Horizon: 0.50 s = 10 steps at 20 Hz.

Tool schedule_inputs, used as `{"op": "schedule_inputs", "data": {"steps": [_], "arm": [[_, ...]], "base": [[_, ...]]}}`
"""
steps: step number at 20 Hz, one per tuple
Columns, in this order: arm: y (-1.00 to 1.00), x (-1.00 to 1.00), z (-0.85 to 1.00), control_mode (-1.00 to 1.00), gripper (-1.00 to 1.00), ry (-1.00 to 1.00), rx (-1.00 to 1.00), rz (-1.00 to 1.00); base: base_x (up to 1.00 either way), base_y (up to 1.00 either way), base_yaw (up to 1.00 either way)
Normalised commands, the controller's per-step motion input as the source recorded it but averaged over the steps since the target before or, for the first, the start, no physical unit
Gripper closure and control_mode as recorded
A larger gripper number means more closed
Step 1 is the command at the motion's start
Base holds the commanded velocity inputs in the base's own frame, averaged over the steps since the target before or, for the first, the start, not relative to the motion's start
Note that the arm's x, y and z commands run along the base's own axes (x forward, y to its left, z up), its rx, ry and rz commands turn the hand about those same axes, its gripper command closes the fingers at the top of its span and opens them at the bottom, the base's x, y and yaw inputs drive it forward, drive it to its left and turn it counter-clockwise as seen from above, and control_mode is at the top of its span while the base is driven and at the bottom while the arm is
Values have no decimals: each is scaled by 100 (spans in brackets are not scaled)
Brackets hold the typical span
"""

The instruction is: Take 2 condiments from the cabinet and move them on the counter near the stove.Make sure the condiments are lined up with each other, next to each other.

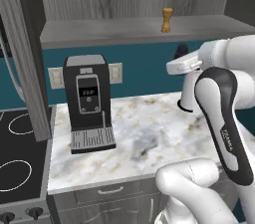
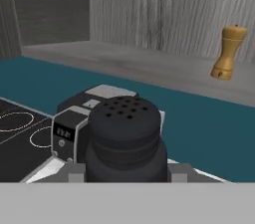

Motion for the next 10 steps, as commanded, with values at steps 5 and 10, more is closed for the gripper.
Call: {"op": "schedule_inputs", "data": {"steps": [5, 10], "arm": [[-38, -9, -21, -100, 100, 5, -2, -14], [-50, -7, -19, -100, 100, 0, -1, -11]], "base": [[0, 0, 0], [0, 0, 0]]}}
